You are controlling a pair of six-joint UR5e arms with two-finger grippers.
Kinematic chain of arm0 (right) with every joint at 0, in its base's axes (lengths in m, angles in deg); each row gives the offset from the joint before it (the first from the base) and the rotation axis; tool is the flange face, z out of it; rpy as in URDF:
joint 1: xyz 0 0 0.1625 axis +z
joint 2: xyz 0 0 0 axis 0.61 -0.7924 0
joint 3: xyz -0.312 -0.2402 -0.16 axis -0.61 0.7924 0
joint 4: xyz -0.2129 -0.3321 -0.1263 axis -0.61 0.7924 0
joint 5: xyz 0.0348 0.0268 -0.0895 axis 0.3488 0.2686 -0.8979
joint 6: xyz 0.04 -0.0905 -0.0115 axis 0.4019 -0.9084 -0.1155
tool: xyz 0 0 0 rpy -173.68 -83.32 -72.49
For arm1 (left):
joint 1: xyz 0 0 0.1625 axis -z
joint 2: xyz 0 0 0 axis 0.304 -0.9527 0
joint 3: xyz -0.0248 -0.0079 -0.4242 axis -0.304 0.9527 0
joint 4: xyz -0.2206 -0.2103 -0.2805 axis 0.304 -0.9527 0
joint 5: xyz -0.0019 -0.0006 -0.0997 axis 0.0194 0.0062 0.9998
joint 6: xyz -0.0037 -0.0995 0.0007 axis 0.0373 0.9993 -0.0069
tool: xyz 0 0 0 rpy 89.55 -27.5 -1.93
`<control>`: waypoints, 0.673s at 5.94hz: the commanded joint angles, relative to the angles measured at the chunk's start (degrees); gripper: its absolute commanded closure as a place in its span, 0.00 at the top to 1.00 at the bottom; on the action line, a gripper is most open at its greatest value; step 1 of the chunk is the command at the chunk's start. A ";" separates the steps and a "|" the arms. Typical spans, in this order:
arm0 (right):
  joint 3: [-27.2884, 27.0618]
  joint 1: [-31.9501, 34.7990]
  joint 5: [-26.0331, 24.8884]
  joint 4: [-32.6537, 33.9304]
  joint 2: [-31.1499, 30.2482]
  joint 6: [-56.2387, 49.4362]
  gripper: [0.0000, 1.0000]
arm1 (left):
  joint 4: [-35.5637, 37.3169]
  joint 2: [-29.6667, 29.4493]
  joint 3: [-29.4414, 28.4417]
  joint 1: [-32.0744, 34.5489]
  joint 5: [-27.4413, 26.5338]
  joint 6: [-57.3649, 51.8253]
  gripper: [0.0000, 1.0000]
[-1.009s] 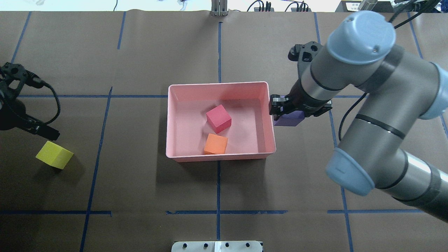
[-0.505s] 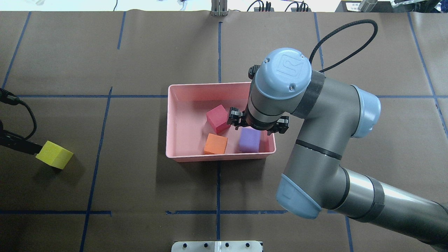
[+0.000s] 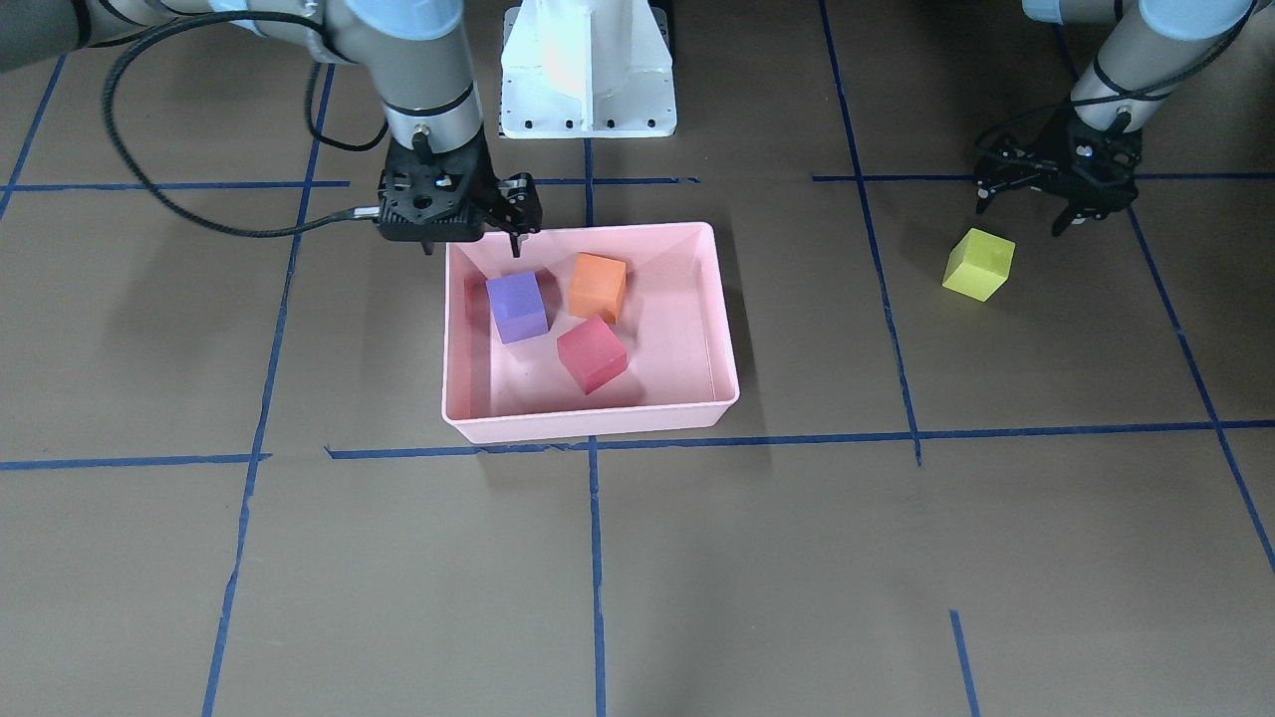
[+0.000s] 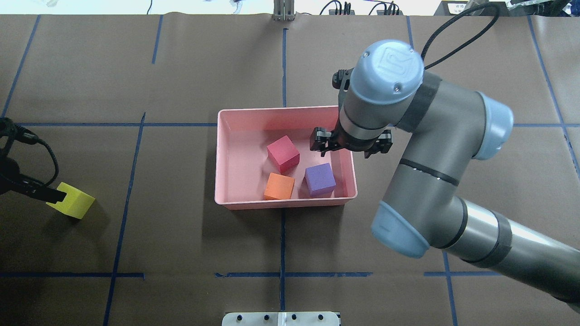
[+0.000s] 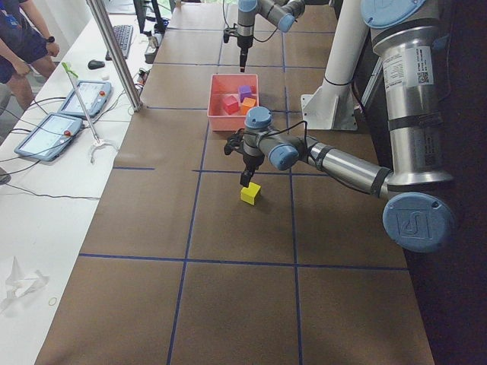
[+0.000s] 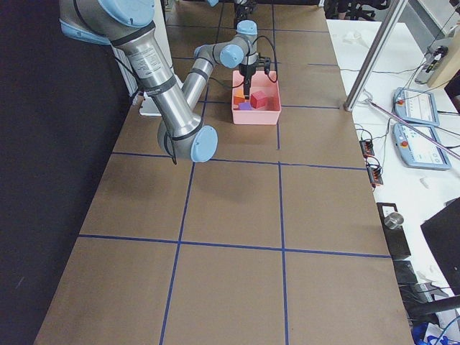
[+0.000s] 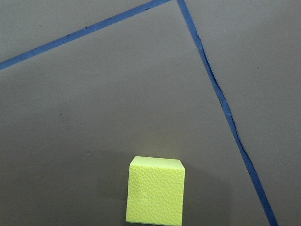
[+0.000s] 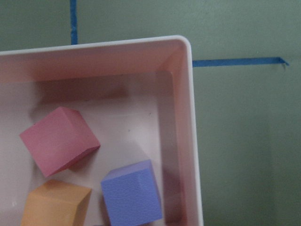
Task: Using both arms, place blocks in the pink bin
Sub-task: 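Grasp the yellow cube with the left gripper while the right arm withdraws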
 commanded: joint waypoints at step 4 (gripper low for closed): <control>-2.55 4.69 3.52 -0.23 -5.44 -8.43 1.00 | -7.62 -0.85 -7.09 -4.21 -0.76 3.78 1.00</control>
